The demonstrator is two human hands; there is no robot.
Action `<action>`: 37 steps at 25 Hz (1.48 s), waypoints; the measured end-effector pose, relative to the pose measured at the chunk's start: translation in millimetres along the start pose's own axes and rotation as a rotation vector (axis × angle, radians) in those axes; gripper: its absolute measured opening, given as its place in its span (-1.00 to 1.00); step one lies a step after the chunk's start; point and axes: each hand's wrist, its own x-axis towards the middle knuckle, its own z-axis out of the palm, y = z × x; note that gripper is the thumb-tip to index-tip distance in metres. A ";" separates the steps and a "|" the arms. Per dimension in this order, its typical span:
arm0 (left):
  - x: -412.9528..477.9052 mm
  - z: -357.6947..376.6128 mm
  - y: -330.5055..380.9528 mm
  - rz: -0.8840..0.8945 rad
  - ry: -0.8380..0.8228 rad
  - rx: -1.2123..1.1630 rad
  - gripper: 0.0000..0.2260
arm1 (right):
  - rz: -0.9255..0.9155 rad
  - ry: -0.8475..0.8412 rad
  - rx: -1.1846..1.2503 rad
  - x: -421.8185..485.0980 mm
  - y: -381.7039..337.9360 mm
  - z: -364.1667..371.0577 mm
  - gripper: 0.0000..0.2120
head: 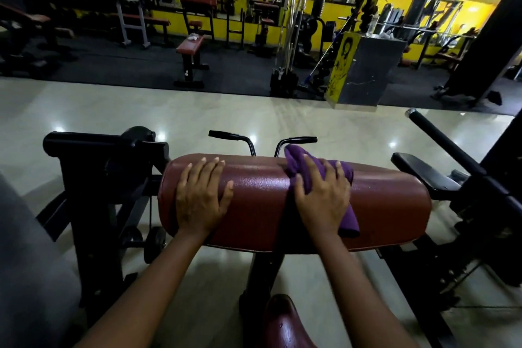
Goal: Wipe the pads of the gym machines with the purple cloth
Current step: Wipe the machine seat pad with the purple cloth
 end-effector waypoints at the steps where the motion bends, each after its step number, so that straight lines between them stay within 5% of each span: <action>1: 0.3 -0.9 1.1 -0.006 -0.003 0.001 -0.55 | 0.028 0.006 -0.006 -10.3 -12.9 2.9 -0.54; 4: -1.4 -2.6 12.9 -0.028 -0.019 -0.030 -0.55 | -0.137 0.009 0.031 -51.7 -46.6 11.2 -0.53; 7: -0.1 0.4 45.5 -0.005 -0.036 -0.109 -0.55 | -0.308 0.038 0.003 -50.7 -4.7 12.8 -0.52; 15: 17.5 32.2 182.0 0.267 -0.108 -0.076 -0.55 | -0.065 0.055 -0.001 25.3 157.1 -22.0 -0.60; 23: 10.1 47.5 210.0 0.204 -0.156 0.099 -0.57 | -0.364 -0.019 0.203 58.3 204.6 -34.5 -0.54; 26: -7.4 32.8 221.0 0.054 -0.210 -0.060 -0.55 | -0.552 -0.147 0.437 51.4 199.2 -44.9 -0.55; 30: -79.5 -0.7 232.0 -0.381 -0.164 -0.328 -0.46 | -0.838 -0.380 0.668 29.9 173.2 -58.6 -0.56; 37: -244.3 -51.7 248.0 -1.061 -0.095 -0.304 -0.67 | -1.306 -0.858 0.776 -58.1 146.2 -56.0 -0.52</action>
